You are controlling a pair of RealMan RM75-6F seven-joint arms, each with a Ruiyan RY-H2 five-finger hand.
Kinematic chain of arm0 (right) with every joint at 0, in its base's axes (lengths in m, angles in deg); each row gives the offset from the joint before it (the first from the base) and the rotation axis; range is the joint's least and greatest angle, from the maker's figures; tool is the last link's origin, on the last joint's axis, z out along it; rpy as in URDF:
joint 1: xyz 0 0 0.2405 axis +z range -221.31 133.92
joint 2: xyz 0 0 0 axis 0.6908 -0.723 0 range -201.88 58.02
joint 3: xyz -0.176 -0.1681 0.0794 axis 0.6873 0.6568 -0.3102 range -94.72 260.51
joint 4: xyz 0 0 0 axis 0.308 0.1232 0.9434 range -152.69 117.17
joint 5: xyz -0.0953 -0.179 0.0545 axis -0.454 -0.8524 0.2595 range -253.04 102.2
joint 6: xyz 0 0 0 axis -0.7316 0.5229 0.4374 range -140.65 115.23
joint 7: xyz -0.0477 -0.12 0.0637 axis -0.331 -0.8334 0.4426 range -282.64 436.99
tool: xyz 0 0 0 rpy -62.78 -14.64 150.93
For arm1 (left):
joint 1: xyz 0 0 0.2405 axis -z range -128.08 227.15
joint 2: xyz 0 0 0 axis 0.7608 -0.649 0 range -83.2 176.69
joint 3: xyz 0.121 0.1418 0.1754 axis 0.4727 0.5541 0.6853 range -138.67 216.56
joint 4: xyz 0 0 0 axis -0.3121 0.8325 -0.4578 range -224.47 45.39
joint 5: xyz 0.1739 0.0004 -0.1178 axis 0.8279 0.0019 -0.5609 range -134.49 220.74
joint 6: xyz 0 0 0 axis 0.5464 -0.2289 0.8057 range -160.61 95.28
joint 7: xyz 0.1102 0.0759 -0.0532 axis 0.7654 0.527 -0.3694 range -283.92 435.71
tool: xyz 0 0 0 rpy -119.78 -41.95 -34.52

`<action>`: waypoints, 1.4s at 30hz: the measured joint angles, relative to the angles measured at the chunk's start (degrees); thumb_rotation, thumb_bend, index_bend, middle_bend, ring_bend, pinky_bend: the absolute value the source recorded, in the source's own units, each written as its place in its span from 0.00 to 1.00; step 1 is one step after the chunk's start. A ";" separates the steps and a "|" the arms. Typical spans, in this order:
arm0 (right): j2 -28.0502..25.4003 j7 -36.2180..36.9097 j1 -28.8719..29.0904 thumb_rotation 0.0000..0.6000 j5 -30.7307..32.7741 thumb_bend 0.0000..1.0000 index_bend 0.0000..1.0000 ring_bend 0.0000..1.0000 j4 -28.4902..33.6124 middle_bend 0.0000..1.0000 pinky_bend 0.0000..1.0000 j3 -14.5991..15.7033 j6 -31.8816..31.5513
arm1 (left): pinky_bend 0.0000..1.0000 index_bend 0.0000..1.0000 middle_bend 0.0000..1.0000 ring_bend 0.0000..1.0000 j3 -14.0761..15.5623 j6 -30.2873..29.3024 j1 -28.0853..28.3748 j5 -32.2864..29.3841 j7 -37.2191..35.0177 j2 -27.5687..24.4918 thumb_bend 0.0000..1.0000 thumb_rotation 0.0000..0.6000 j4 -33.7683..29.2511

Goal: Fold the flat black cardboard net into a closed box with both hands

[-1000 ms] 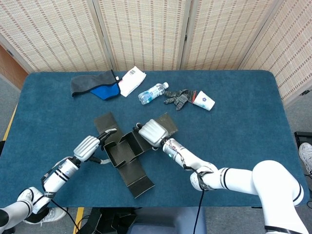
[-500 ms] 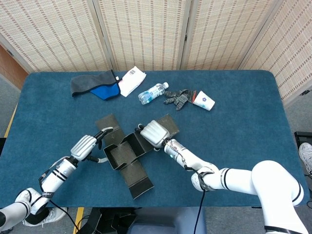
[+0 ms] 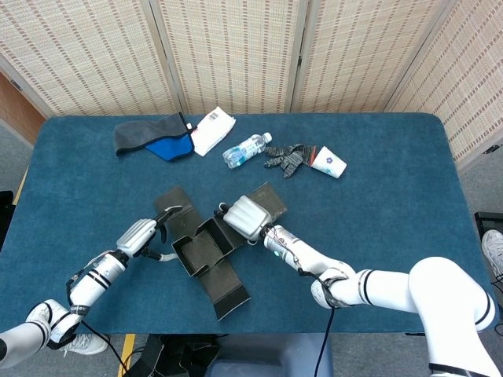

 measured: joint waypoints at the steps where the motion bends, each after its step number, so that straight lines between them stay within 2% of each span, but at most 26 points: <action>1: -0.07 0.06 0.03 1.00 -0.32 0.10 0.26 0.88 0.02 0.32 0.87 0.03 -0.02 | 0.94 0.00 0.00 0.55 0.03 0.85 0.29 -0.09 -1.10 -0.30 0.17 1.00 -0.41; 19: -0.38 2.85 0.84 1.00 -8.00 0.10 0.29 0.88 -0.93 0.32 0.87 0.07 0.27 | 0.94 0.00 0.00 0.58 1.40 5.12 3.10 1.57 -13.49 -2.00 0.17 1.00 -3.26; 42: -0.19 9.60 1.66 1.00 -16.31 0.10 0.29 0.88 -4.08 0.32 0.87 -0.43 1.36 | 0.94 0.00 0.00 0.59 4.54 2.66 5.21 5.63 -26.46 -0.33 0.17 1.00 -1.33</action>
